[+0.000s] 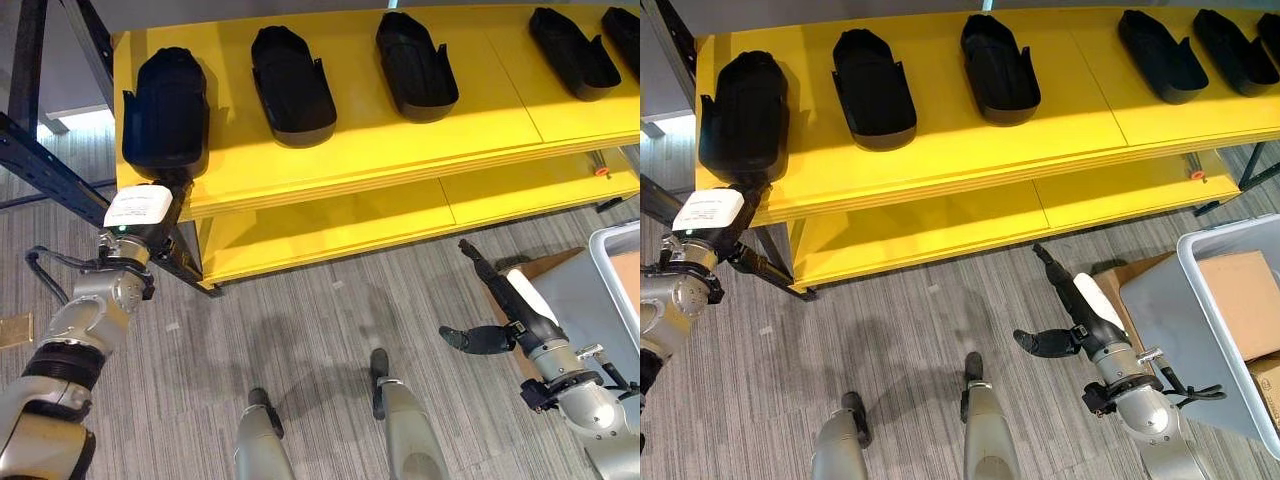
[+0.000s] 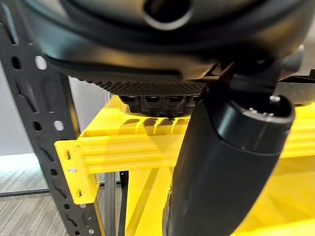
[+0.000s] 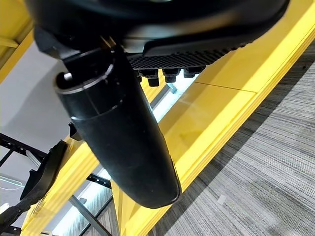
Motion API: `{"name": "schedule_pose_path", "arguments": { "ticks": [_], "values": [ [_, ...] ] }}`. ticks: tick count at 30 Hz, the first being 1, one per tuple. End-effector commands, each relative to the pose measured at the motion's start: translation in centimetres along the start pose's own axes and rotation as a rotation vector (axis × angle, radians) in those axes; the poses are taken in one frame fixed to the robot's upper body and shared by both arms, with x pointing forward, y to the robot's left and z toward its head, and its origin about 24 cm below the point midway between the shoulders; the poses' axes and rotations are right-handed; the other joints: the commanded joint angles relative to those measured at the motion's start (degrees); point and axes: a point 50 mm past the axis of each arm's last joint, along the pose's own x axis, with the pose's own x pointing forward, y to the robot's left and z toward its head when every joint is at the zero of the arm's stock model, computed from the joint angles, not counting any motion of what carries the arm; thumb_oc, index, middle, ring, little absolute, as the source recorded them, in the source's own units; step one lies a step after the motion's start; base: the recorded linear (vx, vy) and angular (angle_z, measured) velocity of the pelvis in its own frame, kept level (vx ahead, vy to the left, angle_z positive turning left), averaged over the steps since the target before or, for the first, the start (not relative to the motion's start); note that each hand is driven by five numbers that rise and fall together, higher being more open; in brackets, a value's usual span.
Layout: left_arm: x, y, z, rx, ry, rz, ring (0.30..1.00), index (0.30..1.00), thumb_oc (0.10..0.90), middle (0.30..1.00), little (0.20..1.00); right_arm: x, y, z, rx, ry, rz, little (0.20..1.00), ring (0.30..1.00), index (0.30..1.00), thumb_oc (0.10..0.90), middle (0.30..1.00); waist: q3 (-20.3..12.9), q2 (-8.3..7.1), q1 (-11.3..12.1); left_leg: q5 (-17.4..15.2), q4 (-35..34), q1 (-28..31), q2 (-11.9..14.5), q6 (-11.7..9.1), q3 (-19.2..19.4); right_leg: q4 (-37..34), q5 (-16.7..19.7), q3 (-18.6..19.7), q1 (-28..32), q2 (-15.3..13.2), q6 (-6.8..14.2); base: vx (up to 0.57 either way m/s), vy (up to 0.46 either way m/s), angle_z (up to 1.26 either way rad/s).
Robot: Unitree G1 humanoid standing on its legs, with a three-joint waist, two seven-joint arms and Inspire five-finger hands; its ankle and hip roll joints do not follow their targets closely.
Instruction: Move parts from the plastic box to the shelf.
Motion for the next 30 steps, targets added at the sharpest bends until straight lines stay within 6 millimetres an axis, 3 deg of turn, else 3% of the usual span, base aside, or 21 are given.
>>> {"name": "schedule_pose_path", "arguments": {
  "ticks": [1, 30],
  "values": [
    [1.2, 4.6, -0.1, -0.030, 0.013, 0.205, 1.000, 1.000, 0.900, 1.000, 1.000, 0.5, -2.3, 3.4, -0.026, -0.201, -0.107, 1.000, 1.000, 1.000, 0.900, 1.000, -3.85, 0.04, -0.62, 4.07, -5.11, 0.44, -0.70, 2.09, -0.67, 6.40, -7.70, 0.59, 1.62, -1.32, 0.95, 0.00, 0.000, 0.00],
    [2.5, 6.7, 0.4, -0.050, 0.023, 0.248, 1.000, 1.000, 0.900, 1.000, 1.000, 0.3, -2.3, 3.0, -0.022, -0.183, -0.103, 1.000, 1.000, 1.000, 0.900, 1.000, -4.26, -0.16, -1.25, 4.30, -4.89, 0.03, -0.55, 2.00, -0.59, 6.74, -7.54, 0.93, 0.99, -1.19, 0.94, 0.00, 0.000, 0.00]
  ]
}}
